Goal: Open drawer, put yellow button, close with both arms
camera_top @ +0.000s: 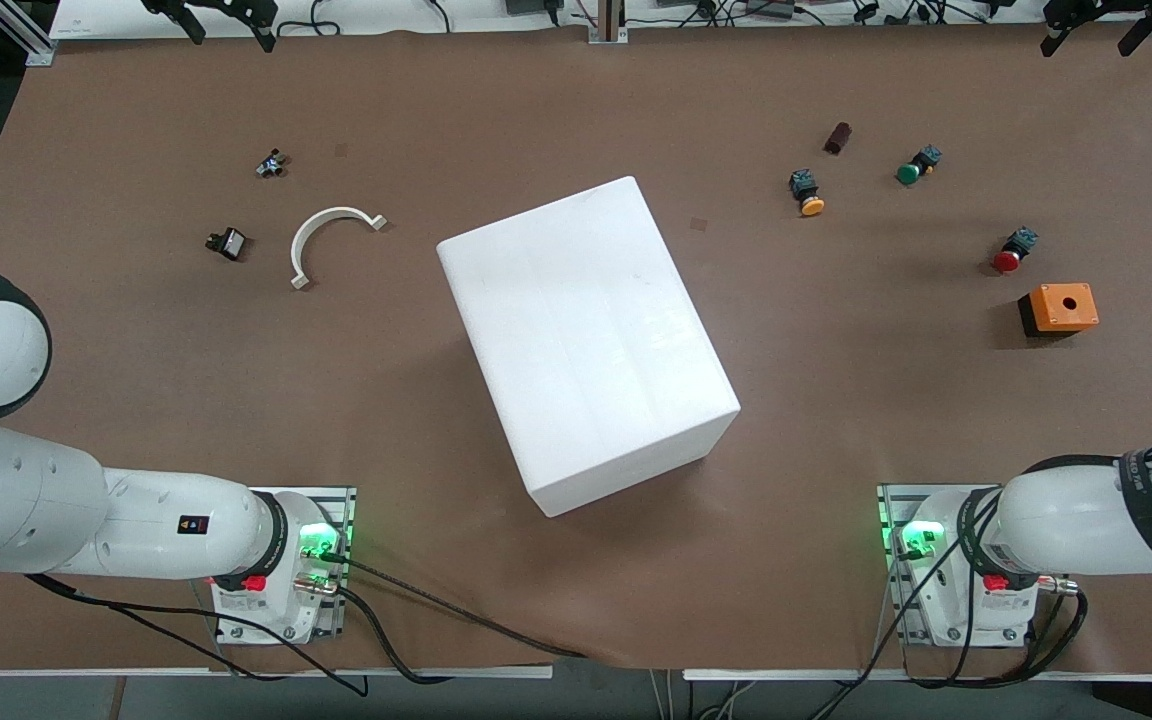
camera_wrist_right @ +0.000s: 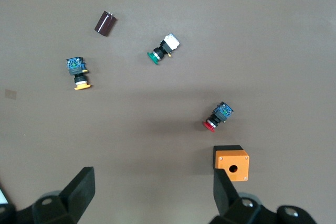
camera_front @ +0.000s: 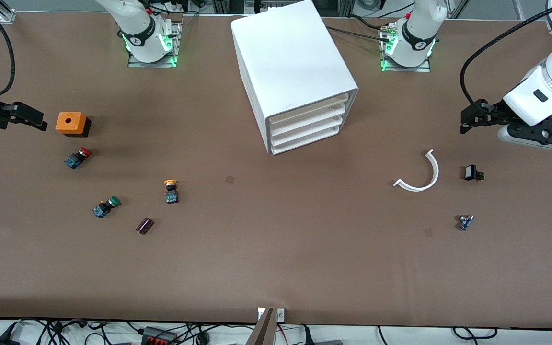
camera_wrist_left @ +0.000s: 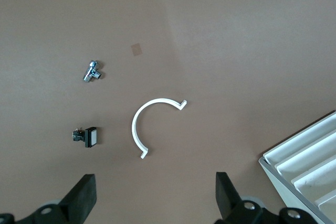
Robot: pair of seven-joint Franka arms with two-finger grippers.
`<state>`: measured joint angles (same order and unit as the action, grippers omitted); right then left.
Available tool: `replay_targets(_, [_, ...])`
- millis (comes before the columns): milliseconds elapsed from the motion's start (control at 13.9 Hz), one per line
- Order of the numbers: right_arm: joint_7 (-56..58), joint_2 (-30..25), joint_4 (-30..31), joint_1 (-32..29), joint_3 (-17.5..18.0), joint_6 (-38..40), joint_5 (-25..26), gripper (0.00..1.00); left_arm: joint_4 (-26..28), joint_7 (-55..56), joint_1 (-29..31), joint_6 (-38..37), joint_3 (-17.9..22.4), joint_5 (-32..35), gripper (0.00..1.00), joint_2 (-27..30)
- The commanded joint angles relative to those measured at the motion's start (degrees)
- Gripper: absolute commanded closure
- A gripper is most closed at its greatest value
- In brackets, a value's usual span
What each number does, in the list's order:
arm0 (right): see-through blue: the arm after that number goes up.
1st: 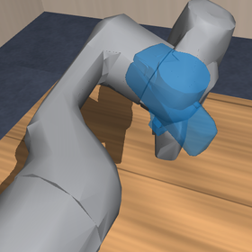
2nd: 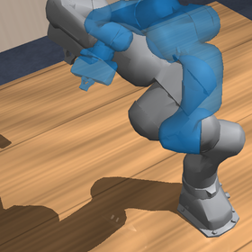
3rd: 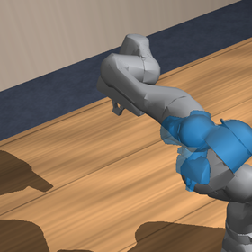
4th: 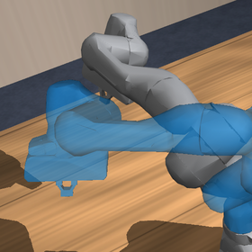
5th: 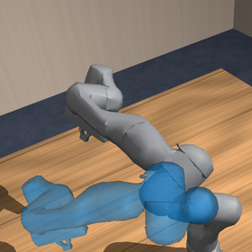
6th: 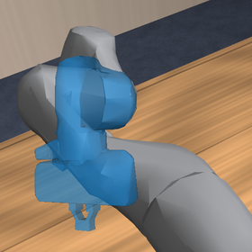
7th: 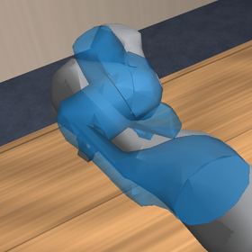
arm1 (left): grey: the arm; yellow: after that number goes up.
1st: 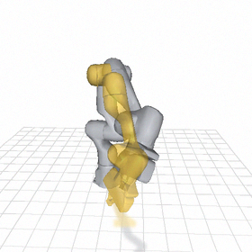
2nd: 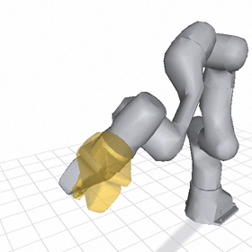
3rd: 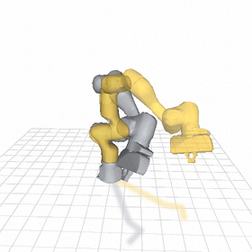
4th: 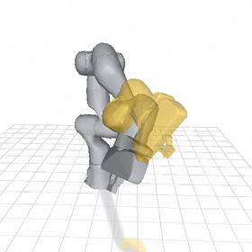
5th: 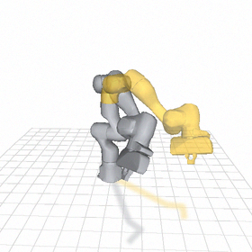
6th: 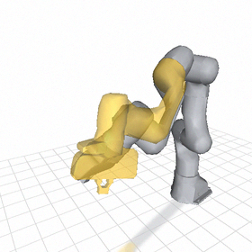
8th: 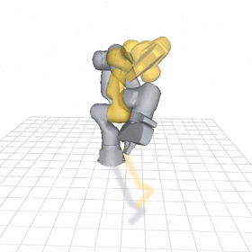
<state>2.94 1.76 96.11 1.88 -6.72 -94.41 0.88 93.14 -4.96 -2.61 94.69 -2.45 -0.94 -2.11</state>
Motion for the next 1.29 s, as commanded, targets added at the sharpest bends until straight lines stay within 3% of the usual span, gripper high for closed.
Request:
replay_targets(0, [0.31, -0.79, 0.92, -0.03, 0.13, -0.25, 0.52, 0.0, -2.17, -0.05, -0.2, -1.53, -0.01, -0.29, 0.0, -0.96])
replay_targets(790, [0.14, 0.52, 0.92, 0.58, 0.22, -0.25, 0.44, 0.0, -2.08, -0.31, -0.47, -2.05, -0.01, -0.55, 0.0, -1.05])
replay_targets(1221, [-0.22, 5.52, 0.92, 5.06, 0.22, -0.69, 0.44, 0.0, -2.17, -0.14, -1.78, -5.13, -1.76, -0.55, 0.0, -5.97])
